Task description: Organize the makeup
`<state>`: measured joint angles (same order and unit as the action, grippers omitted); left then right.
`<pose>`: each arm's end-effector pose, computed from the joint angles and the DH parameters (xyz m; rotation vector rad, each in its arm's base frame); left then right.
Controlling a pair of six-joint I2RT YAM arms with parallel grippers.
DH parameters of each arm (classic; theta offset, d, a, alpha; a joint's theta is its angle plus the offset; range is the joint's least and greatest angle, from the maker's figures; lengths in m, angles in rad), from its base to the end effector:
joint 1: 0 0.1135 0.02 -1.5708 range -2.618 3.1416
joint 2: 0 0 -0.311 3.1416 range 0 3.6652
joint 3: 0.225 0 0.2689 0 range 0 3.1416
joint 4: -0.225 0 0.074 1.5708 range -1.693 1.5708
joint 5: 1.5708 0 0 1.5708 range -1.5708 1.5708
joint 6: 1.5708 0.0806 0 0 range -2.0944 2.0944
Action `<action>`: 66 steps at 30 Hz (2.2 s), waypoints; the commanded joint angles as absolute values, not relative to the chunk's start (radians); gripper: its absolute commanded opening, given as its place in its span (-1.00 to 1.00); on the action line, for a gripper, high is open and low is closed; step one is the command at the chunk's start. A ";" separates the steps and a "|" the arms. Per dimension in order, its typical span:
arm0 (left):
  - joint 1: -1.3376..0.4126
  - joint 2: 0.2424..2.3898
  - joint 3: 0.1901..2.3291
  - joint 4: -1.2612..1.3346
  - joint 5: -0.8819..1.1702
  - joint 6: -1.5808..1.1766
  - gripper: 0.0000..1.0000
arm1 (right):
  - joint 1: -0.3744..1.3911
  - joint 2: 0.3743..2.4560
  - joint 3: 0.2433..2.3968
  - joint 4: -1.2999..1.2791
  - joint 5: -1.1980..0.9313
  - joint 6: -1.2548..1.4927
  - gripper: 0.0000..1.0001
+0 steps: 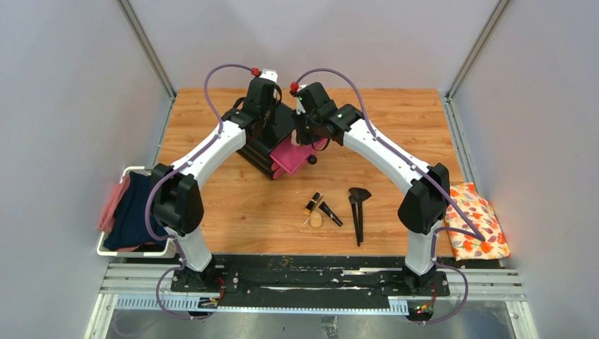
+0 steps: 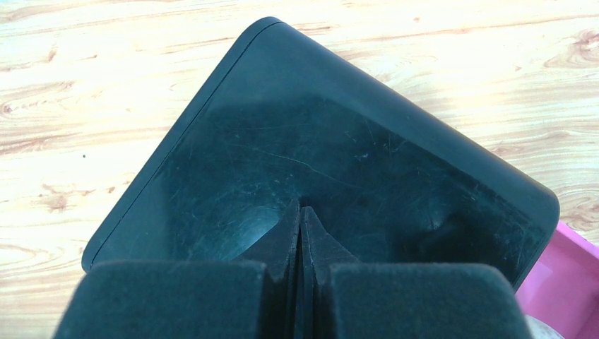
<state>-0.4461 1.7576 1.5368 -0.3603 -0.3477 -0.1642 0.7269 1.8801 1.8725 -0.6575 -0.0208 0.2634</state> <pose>0.4375 -0.1788 0.3380 0.0982 2.1108 0.0113 0.3717 0.3328 0.3723 -0.5385 2.2314 0.5517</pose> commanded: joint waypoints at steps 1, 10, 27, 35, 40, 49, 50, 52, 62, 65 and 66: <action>-0.442 1.771 1.507 -0.471 -0.342 -0.156 -1.00 | 0.744 1.828 1.859 -0.646 0.015 0.238 -1.00; -0.443 1.728 1.512 -0.495 -0.299 -0.164 -1.00 | 0.745 1.854 1.916 -0.727 0.079 0.234 -1.00; -0.514 1.527 1.440 -0.450 0.052 -0.318 -1.00 | 0.743 1.864 1.909 -0.696 0.032 0.263 -1.00; -0.517 1.470 1.294 -0.316 0.186 -0.405 -1.00 | 0.742 1.856 1.881 -0.661 0.020 0.280 -1.00; -0.516 1.453 1.239 -0.220 0.254 -0.437 -1.00 | 0.739 1.842 1.857 -0.637 -0.009 0.294 -1.00; -0.517 1.451 1.224 -0.174 0.276 -0.455 -1.00 | 0.740 1.829 1.838 -0.628 -0.055 0.303 -1.00; -0.517 1.454 1.225 -0.177 0.273 -0.452 -1.00 | 0.739 1.824 1.835 -0.626 -0.060 0.306 -1.00; -0.517 1.462 1.227 -0.185 0.263 -0.447 -1.00 | 0.740 1.814 1.830 -0.623 -0.068 0.307 -1.00; -0.517 1.498 1.233 -0.189 0.238 -0.441 -1.00 | 0.740 1.765 1.812 -0.617 -0.128 0.320 -1.00; -0.517 1.508 1.236 -0.187 0.237 -0.440 -1.00 | 0.740 1.755 1.809 -0.615 -0.142 0.325 -1.00; -0.517 1.514 1.238 -0.186 0.237 -0.440 -1.00 | 0.740 1.752 1.807 -0.614 -0.147 0.326 -1.00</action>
